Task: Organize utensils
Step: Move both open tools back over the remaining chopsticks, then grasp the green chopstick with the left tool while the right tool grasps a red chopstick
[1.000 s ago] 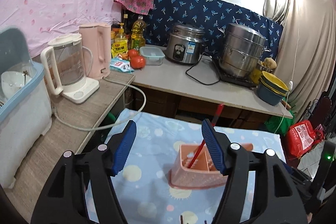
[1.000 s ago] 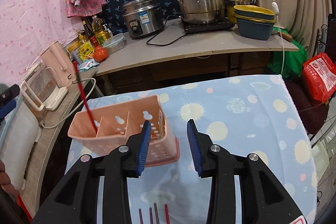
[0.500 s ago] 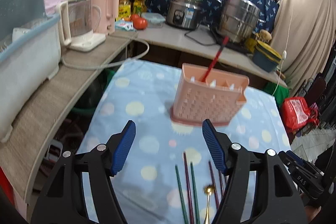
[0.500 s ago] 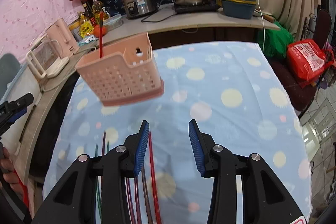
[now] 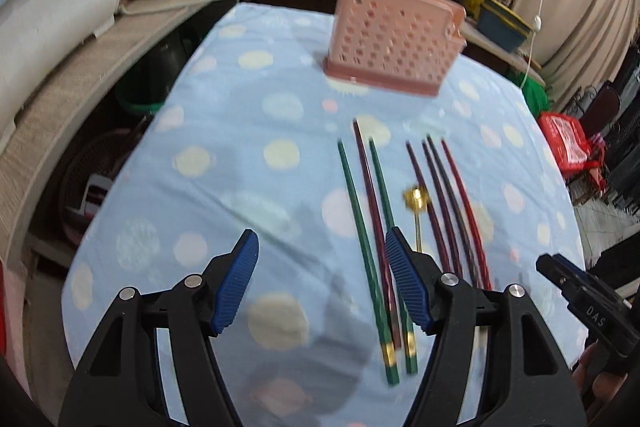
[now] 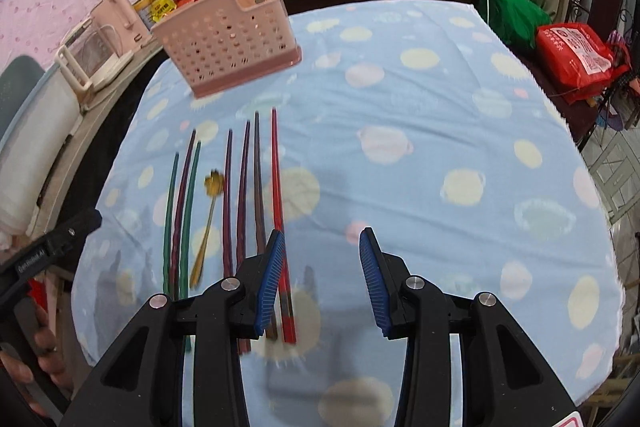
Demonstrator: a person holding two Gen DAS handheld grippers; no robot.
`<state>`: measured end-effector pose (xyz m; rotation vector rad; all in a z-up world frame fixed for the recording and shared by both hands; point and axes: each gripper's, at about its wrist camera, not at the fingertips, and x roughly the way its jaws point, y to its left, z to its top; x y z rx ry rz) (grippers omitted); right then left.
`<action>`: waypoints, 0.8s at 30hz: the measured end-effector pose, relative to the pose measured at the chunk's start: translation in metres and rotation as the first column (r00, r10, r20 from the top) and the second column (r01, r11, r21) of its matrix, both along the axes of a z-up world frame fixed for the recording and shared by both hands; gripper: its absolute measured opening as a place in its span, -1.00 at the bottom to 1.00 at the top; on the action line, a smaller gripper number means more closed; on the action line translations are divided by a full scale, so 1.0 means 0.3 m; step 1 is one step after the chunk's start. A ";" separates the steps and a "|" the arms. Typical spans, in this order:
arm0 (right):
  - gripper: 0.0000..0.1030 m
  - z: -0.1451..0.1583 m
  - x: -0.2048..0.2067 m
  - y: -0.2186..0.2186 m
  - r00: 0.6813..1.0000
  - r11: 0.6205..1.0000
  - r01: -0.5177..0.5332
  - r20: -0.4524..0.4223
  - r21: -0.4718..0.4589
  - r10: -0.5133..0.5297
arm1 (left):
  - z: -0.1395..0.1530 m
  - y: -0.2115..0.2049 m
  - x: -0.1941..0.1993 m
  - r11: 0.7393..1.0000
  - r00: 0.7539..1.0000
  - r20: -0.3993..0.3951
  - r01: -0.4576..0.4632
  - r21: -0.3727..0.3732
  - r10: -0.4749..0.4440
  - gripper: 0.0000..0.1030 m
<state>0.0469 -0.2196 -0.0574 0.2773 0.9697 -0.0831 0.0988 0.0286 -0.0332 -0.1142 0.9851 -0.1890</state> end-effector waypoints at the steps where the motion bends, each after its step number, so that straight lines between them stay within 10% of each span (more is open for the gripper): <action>1: -0.26 -0.007 -0.013 0.003 1.000 1.000 -0.001 -0.004 -0.005 0.001 | -0.017 -0.006 -0.022 1.000 1.000 -0.013 0.011 -0.001 -0.011 0.21; 24: -0.25 -0.072 -0.093 0.032 0.999 1.000 -0.023 -0.047 0.001 0.023 | -0.190 -0.130 -0.168 0.984 0.980 -0.126 0.162 0.068 -0.153 0.03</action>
